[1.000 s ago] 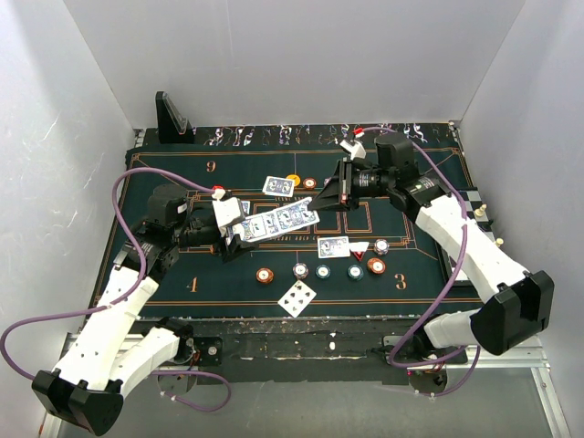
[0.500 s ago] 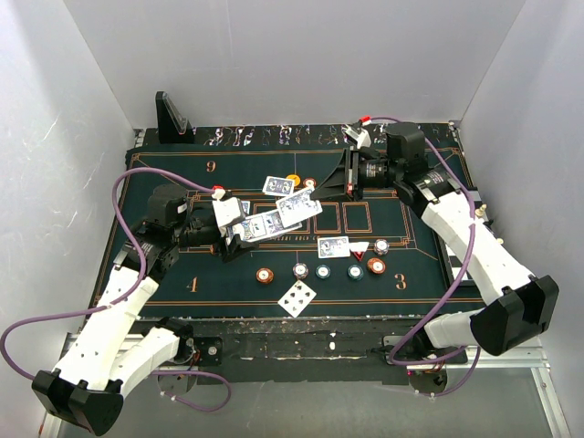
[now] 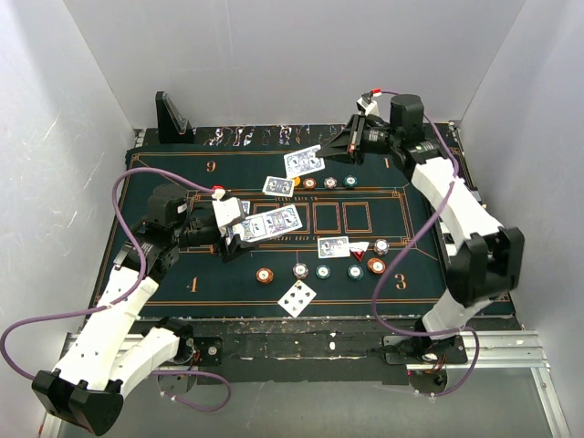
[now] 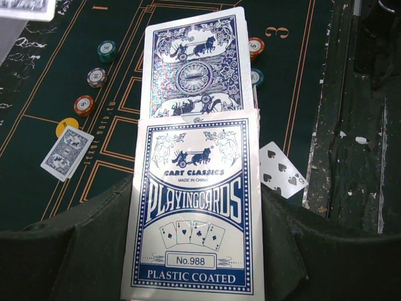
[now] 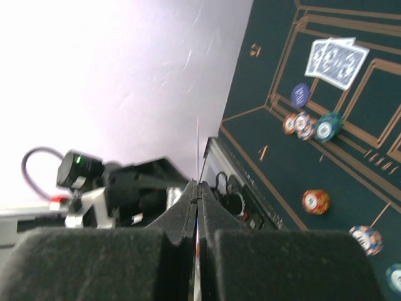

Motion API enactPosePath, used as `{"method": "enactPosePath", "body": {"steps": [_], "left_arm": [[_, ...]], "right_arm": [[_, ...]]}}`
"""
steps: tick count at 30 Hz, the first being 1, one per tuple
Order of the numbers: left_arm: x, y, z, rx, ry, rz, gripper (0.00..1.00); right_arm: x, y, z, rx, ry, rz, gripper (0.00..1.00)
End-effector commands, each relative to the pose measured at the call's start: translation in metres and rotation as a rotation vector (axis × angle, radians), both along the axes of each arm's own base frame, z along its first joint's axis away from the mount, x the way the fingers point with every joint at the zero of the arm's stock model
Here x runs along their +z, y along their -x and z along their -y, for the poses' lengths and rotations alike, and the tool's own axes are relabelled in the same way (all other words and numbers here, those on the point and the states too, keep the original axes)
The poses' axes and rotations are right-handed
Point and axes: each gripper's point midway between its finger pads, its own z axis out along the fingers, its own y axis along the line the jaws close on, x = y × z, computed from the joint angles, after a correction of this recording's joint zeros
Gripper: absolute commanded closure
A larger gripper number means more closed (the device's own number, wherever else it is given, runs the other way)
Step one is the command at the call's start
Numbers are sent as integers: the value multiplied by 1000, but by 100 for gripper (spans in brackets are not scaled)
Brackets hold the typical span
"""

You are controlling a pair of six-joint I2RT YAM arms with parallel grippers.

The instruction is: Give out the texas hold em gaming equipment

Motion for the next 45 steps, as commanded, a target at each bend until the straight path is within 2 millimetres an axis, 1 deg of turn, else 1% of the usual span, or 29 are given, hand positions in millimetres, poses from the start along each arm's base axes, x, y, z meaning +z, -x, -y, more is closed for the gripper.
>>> {"method": "enactPosePath", "body": {"steps": [1, 3, 5, 6, 7, 8, 9, 10, 11, 12, 15, 16, 17, 21, 24, 25, 29, 33, 34, 36, 38, 40, 41, 43, 44, 45], "left_arm": [[11, 2, 3, -26, 26, 32, 100], [13, 2, 4, -29, 32, 31, 100], [15, 2, 4, -29, 33, 34, 100], [15, 3, 4, -30, 35, 33, 100], [15, 3, 4, -31, 34, 34, 100], [15, 3, 4, -32, 35, 35, 100], [16, 3, 4, -34, 36, 38, 100], [16, 4, 4, -35, 36, 36, 100], [17, 4, 4, -39, 37, 40, 100], [17, 4, 4, -39, 38, 40, 100], [18, 5, 5, -42, 41, 36, 100], [18, 5, 5, -44, 42, 32, 100], [18, 6, 5, -46, 44, 30, 100], [16, 6, 5, -44, 43, 23, 100], [15, 6, 4, -42, 41, 28, 100], [15, 7, 4, -44, 41, 27, 100], [14, 7, 4, -42, 40, 26, 100], [14, 6, 5, -44, 41, 29, 100], [14, 6, 5, -43, 42, 26, 100], [16, 6, 5, -41, 44, 28, 100], [16, 5, 4, -37, 41, 31, 100], [16, 5, 3, -32, 39, 32, 100], [17, 5, 3, -31, 38, 38, 100], [18, 6, 3, -30, 38, 40, 100], [18, 7, 2, -31, 37, 43, 100], [17, 7, 2, -31, 37, 41, 100]], "right_arm": [[-21, -55, -6, -48, 22, 13, 99], [-45, -81, -14, -63, 45, -16, 99], [-75, -104, -23, -78, 68, -55, 99], [-91, -116, -28, -90, 85, -74, 99], [-117, -128, -34, -102, 109, -106, 99], [-120, -133, -41, -103, 113, -103, 99], [-143, -144, -48, -115, 140, -128, 99], [-147, -148, -55, -116, 148, -124, 99], [-168, -156, -62, -125, 174, -151, 99], [-180, -161, -68, -130, 194, -164, 99], [-203, -175, -82, -161, 228, -181, 99], [-206, -181, -85, -181, 233, -176, 99], [-216, -186, -85, -201, 243, -187, 99], [-235, -202, -87, -261, 257, -217, 99], [-248, -206, -84, -292, 282, -234, 99], [-251, -205, -86, -290, 289, -231, 99], [-268, -197, -79, -293, 341, -259, 99], [-275, -191, -73, -290, 379, -266, 99], [-276, -190, -73, -287, 383, -271, 97], [-274, -187, -74, -269, 381, -282, 90], [-271, -184, -74, -260, 381, -289, 81], [-263, -182, -73, -259, 377, -279, 80], [-259, -180, -72, -262, 378, -274, 76], [-245, -177, -70, -263, 376, -252, 63], [-241, -175, -68, -261, 379, -249, 59], [-232, -172, -67, -259, 378, -238, 54]]}}
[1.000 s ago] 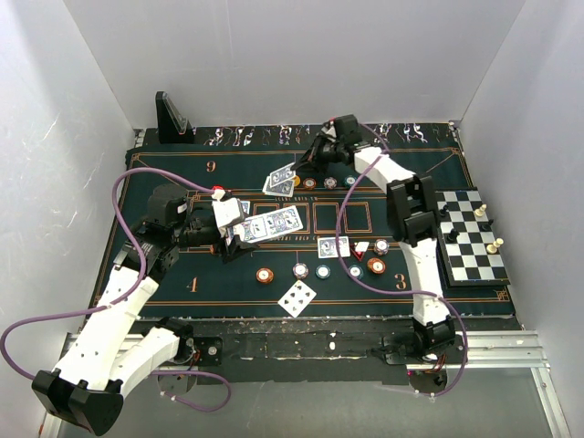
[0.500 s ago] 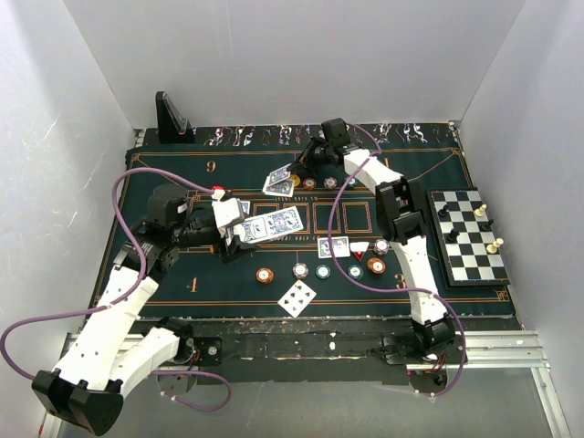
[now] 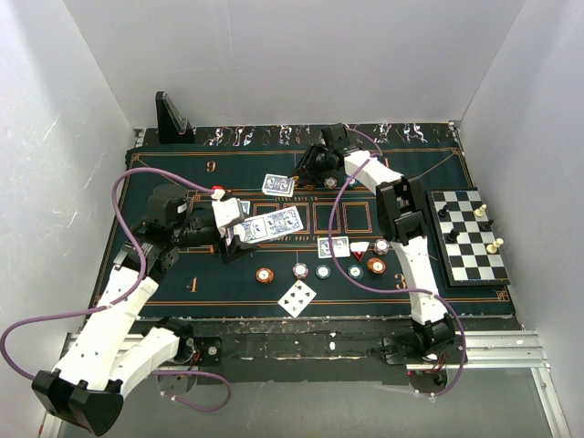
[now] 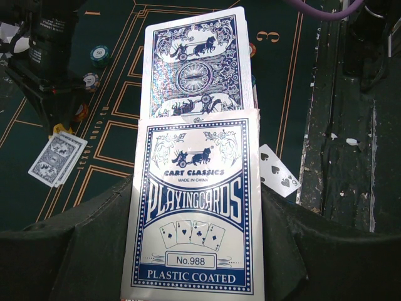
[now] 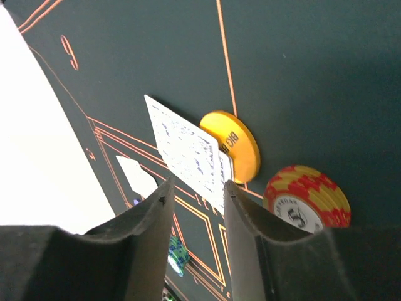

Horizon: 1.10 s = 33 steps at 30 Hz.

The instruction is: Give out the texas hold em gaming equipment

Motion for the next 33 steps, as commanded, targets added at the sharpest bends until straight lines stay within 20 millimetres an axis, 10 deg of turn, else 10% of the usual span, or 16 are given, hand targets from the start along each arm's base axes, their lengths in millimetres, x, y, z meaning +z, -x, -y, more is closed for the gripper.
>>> {"method": "enactPosePath", "body": {"steps": [1, 10, 16, 26, 33], "left_arm": [[16, 2, -1, -5, 22, 51, 100], [11, 5, -2, -16, 10, 54, 100], [3, 6, -2, -34, -10, 59, 100], [0, 3, 0, -51, -19, 51, 100], [1, -1, 2, -56, -15, 49, 100]], "right_arm": [[67, 8, 5, 22, -17, 97, 50], [200, 76, 31, 77, -130, 291, 25], [242, 154, 59, 120, -278, 336, 15], [247, 254, 58, 292, -384, 320, 12], [263, 285, 38, 381, -424, 315, 11]]}}
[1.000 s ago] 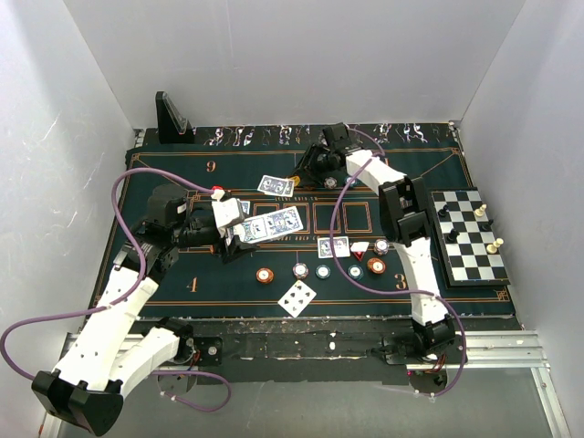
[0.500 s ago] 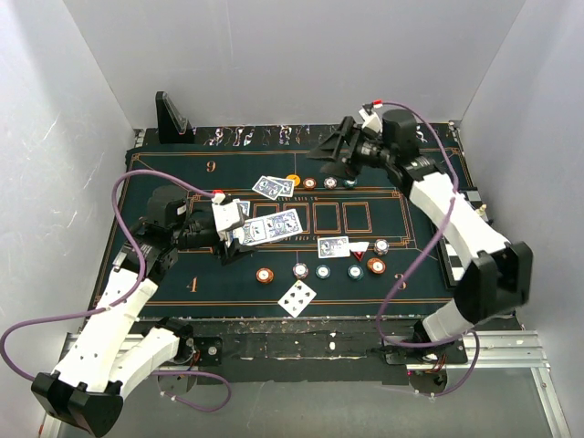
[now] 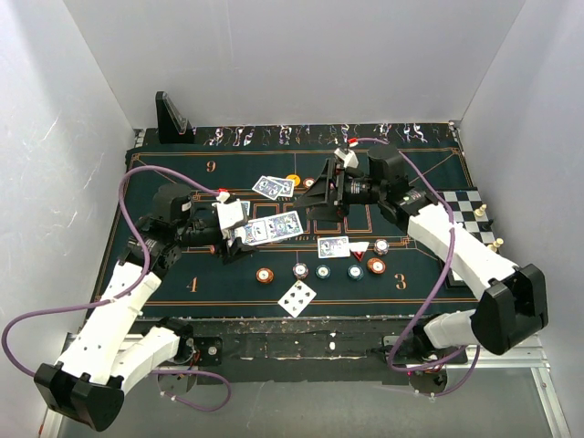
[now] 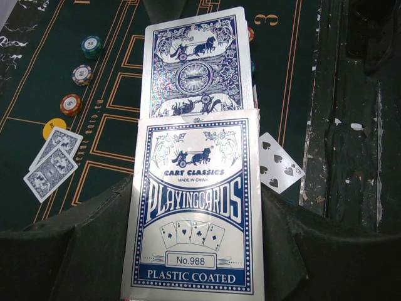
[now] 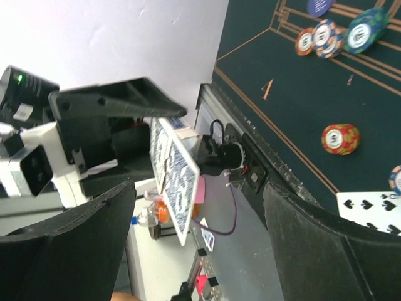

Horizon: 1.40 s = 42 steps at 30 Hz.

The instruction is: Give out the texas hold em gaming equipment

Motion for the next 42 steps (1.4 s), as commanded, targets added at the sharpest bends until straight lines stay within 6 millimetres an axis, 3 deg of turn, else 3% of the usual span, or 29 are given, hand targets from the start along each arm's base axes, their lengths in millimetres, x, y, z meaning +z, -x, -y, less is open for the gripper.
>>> {"method": "enactPosePath", "body": {"steps": [1, 15, 22, 31, 37, 42], "left_arm": [[13, 1, 3, -29, 26, 42, 100], [16, 0, 2, -17, 39, 62, 100], [19, 0, 4, -14, 57, 65, 100], [22, 2, 4, -19, 64, 71, 100], [26, 2, 4, -18, 72, 77, 100], [29, 6, 4, -23, 78, 85, 100]], "right_arm": [[40, 20, -5, 56, -84, 81, 11], [30, 54, -21, 124, -84, 40, 9], [25, 57, -32, 147, -80, 26, 9], [11, 58, -36, 142, -73, -16, 50], [9, 57, -34, 131, -57, -12, 61], [6, 55, -26, 108, -20, -7, 64]]}}
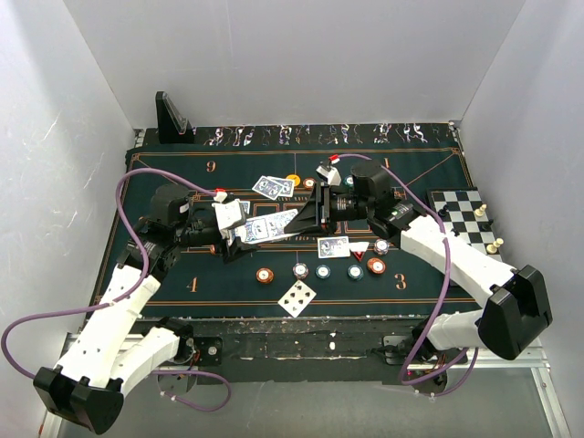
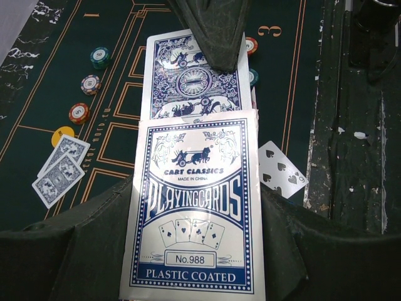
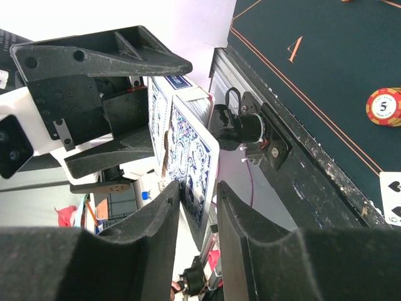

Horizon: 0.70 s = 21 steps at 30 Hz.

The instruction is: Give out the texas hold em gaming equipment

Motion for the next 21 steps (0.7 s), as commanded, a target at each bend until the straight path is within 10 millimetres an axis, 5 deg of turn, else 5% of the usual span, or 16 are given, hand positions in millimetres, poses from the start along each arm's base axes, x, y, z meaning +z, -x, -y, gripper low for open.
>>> {"method": "enactPosePath", "body": {"steps": [1, 21], "left_arm": [[22, 7, 2, -27, 48, 62, 100], [23, 7, 2, -30, 49, 63, 100]], "right_arm": [[9, -4, 7, -26, 7, 50, 64], [20, -8, 43, -108, 41, 105, 71]]}}
